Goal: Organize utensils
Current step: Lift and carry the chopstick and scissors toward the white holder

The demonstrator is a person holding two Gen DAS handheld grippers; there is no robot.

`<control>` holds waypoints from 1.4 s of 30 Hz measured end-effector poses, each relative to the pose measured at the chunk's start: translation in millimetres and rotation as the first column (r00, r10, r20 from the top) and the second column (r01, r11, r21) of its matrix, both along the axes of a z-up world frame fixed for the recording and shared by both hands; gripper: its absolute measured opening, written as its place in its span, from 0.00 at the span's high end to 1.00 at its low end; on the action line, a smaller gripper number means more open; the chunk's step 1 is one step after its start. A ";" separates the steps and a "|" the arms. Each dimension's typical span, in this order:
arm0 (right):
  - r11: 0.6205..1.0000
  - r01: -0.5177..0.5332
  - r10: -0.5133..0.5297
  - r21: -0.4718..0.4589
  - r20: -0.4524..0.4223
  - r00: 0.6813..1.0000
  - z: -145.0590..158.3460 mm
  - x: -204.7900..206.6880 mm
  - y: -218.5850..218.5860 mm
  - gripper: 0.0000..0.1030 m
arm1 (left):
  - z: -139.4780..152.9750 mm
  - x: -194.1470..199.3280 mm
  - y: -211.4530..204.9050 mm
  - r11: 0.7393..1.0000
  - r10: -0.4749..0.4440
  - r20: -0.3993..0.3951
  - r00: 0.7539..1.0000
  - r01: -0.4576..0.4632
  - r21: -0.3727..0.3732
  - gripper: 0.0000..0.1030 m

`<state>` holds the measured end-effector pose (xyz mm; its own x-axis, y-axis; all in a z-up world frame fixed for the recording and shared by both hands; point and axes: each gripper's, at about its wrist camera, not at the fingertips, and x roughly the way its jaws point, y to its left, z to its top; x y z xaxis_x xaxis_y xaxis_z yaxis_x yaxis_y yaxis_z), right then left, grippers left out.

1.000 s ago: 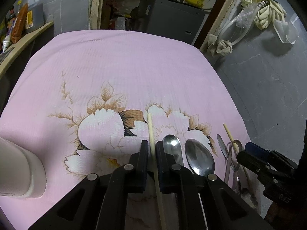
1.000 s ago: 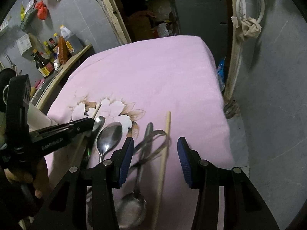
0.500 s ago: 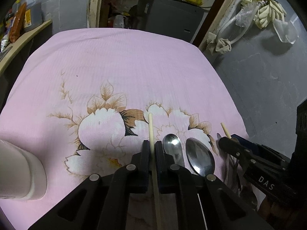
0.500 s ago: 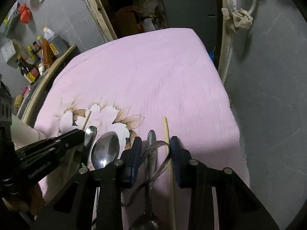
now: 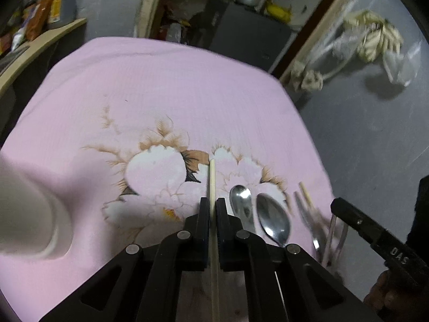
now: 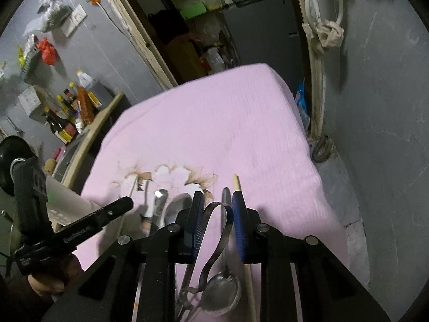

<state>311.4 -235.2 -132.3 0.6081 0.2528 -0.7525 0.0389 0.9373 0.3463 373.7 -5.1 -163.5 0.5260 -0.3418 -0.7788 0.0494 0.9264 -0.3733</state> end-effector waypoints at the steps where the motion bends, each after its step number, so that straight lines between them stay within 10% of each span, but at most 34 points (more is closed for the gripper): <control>1: 1.000 0.000 0.000 0.003 0.008 1.000 3.7 -1.7 -1.8 0.82 | 5.9 -6.0 4.1 1.000 0.011 0.018 1.000 -0.010 -0.019 0.95; 10: 1.000 -0.004 0.002 0.014 0.082 0.997 33.0 -32.3 4.2 0.82 | 62.4 -46.5 24.4 0.999 0.030 0.178 0.984 -0.024 -0.039 0.95; 42: 0.992 0.041 -0.005 -0.118 0.296 0.955 138.2 -109.6 108.1 0.93 | 159.2 -96.6 160.6 0.992 0.020 0.375 0.927 0.028 -0.123 0.95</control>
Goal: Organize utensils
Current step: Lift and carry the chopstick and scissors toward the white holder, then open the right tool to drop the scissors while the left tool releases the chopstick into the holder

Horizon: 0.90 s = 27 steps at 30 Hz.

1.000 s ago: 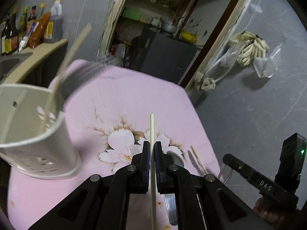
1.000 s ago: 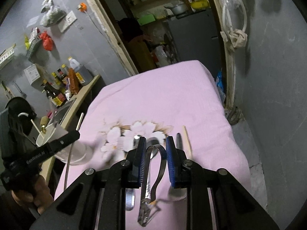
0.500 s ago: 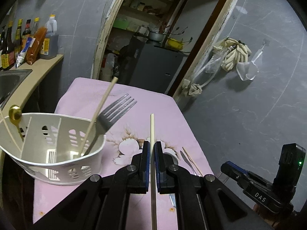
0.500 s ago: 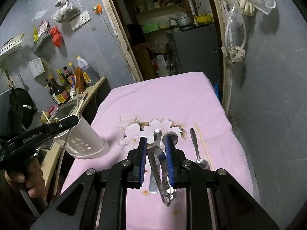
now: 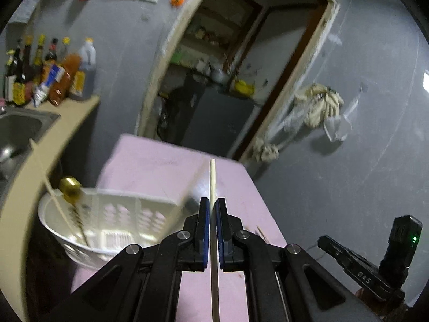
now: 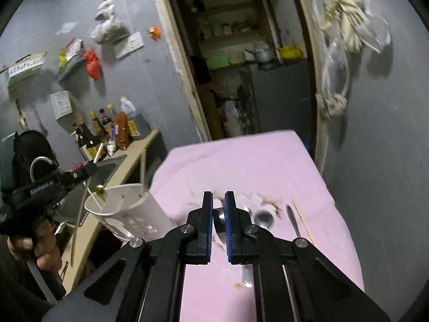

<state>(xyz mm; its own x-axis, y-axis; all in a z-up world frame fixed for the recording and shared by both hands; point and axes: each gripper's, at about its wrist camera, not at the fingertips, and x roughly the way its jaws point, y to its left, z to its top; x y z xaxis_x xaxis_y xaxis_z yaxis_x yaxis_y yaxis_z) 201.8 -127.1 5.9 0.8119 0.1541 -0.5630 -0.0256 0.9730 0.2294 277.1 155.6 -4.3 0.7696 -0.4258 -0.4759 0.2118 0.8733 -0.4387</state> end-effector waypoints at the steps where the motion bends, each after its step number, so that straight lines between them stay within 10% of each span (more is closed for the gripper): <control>1: 1.000 -0.009 0.009 -0.002 0.008 1.000 3.1 1.3 4.4 0.93 | 4.9 0.9 10.5 1.000 0.020 0.015 1.000 -0.020 -0.008 0.95; 16: 0.962 -0.230 0.206 0.144 0.166 0.964 78.3 25.3 72.1 0.93 | 27.7 39.9 136.8 0.926 0.368 0.144 0.918 -0.349 -0.143 0.95; 27: 0.947 -0.292 0.277 0.133 0.120 0.953 47.0 73.8 130.5 0.93 | 11.5 66.1 131.4 0.914 0.404 0.180 0.897 -0.389 -0.115 0.95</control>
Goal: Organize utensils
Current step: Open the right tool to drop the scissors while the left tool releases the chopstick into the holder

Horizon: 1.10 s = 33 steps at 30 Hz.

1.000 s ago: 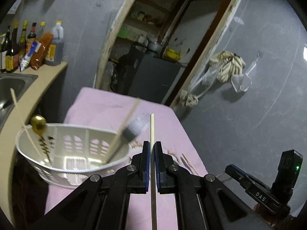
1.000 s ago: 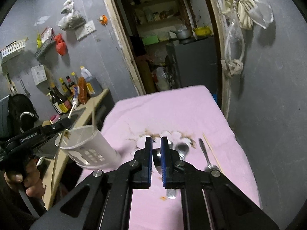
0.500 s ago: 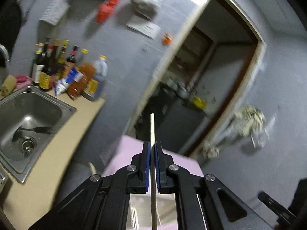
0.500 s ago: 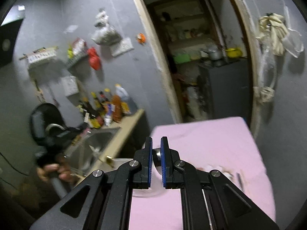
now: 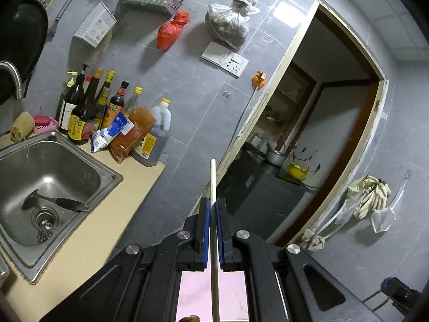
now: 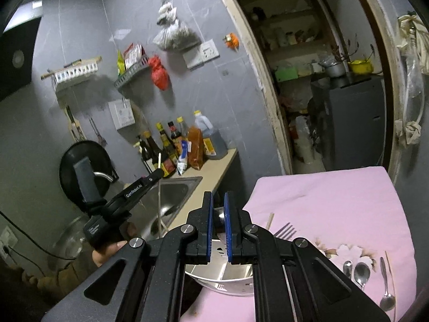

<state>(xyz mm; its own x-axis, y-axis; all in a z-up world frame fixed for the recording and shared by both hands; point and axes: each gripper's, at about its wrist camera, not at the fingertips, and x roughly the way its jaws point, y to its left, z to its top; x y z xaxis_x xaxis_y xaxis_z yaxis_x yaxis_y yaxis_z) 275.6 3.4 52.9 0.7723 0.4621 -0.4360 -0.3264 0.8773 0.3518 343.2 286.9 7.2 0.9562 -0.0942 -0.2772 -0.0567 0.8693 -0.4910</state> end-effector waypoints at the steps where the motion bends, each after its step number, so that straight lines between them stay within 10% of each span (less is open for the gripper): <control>1: 1.000 -0.003 0.003 -0.002 -0.008 1.000 -3.4 3.6 3.6 0.93 | -1.7 0.3 -2.1 1.000 0.002 0.001 1.000 -0.002 0.008 0.95; 17: 1.000 0.000 -0.001 -0.006 -0.148 0.989 -55.1 33.7 25.6 0.93 | -29.2 8.7 -6.1 0.999 0.053 -0.002 0.999 -0.053 -0.003 0.95; 33: 0.999 0.012 -0.018 -0.030 -0.213 0.977 -75.5 32.3 21.7 0.92 | -40.6 -8.3 -35.6 0.990 0.040 -0.012 0.999 -0.038 0.137 0.95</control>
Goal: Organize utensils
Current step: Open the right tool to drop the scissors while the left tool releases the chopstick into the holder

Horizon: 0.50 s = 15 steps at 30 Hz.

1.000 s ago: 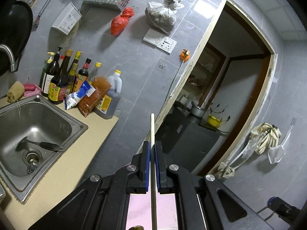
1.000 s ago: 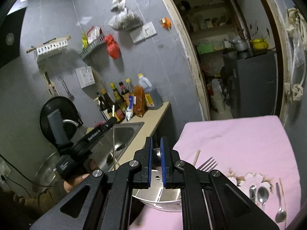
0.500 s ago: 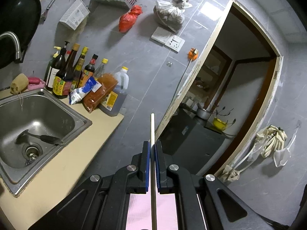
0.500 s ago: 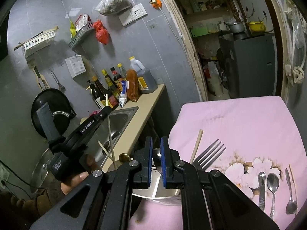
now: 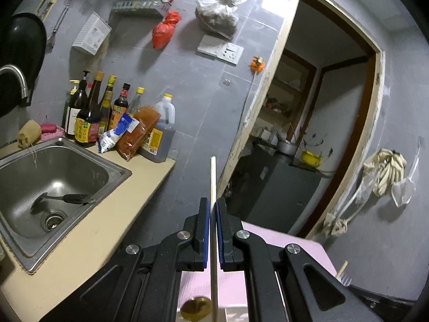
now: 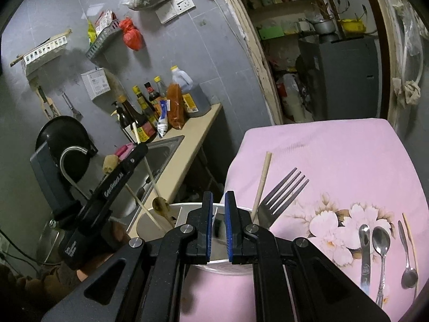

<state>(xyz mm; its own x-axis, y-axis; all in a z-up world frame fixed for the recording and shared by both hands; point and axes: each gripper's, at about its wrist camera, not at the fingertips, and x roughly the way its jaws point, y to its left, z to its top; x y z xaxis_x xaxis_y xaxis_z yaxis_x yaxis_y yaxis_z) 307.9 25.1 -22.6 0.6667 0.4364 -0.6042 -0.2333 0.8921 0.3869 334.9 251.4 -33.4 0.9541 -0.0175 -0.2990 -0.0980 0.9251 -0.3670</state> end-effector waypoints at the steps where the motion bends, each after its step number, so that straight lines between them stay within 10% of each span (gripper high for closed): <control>1: 1.000 0.000 0.000 -0.003 0.005 1.000 1.1 -1.1 -0.6 0.92 | -0.1 -1.0 -1.0 1.000 -0.006 -0.008 1.000 0.006 0.007 0.95; 6: 1.000 0.009 -0.009 0.001 0.044 0.999 7.5 -14.4 -8.4 0.66 | -1.3 -6.4 -2.6 0.999 -0.030 -0.073 0.997 0.033 0.041 0.88; 10: 0.999 0.039 -0.038 -0.009 0.077 0.996 14.8 -26.2 -19.5 0.65 | 0.1 -21.1 0.8 0.999 -0.032 -0.099 0.995 0.035 0.025 0.53; 15: 0.988 0.147 -0.140 -0.039 0.153 0.978 29.6 -48.6 -42.9 0.40 | 6.3 -38.2 -1.0 0.998 -0.040 -0.132 0.990 0.047 0.047 0.48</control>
<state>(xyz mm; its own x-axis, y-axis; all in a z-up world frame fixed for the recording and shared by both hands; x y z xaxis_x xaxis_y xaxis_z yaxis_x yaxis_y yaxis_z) 259.3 -17.8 7.1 0.8046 0.3014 -0.5116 -0.1532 0.9378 0.3115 296.7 250.4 -27.1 0.9053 -0.0400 -0.4229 -0.1014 0.9464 -0.3065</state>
